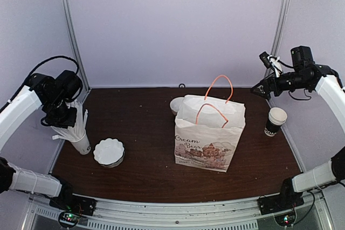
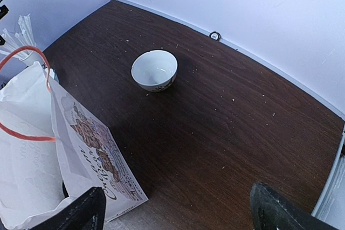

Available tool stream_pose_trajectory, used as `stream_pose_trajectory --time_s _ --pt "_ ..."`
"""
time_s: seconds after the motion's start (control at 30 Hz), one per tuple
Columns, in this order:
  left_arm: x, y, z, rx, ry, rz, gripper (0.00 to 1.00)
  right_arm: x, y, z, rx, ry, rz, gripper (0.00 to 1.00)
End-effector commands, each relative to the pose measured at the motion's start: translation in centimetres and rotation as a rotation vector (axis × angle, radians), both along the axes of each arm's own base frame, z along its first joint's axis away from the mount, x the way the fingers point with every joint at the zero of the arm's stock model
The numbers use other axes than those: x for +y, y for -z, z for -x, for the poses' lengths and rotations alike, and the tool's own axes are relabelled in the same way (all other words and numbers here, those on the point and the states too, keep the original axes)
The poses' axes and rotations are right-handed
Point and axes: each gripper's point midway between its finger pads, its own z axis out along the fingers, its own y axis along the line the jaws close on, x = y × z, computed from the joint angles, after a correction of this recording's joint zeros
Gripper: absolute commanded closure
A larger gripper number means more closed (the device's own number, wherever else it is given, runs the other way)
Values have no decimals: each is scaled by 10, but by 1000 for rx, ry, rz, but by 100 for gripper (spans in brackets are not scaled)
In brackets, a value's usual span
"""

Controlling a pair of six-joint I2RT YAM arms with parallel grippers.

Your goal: Pack the takeout coffee

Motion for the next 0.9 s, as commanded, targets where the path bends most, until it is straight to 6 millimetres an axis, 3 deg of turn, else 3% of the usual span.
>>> stream_pose_trajectory --time_s 0.0,0.17,0.47,0.87 --pt "2 -23 -1 -28 10 3 100 1 -3 -2 2 -1 -19 4" --pt "0 -49 5 -49 25 35 100 1 0 -4 7 -3 -24 4" --pt "-3 -77 15 -38 47 70 100 1 0 -5 7 -5 -24 4" --pt "-5 -99 28 -37 57 112 100 2 3 -4 8 -11 -21 4"
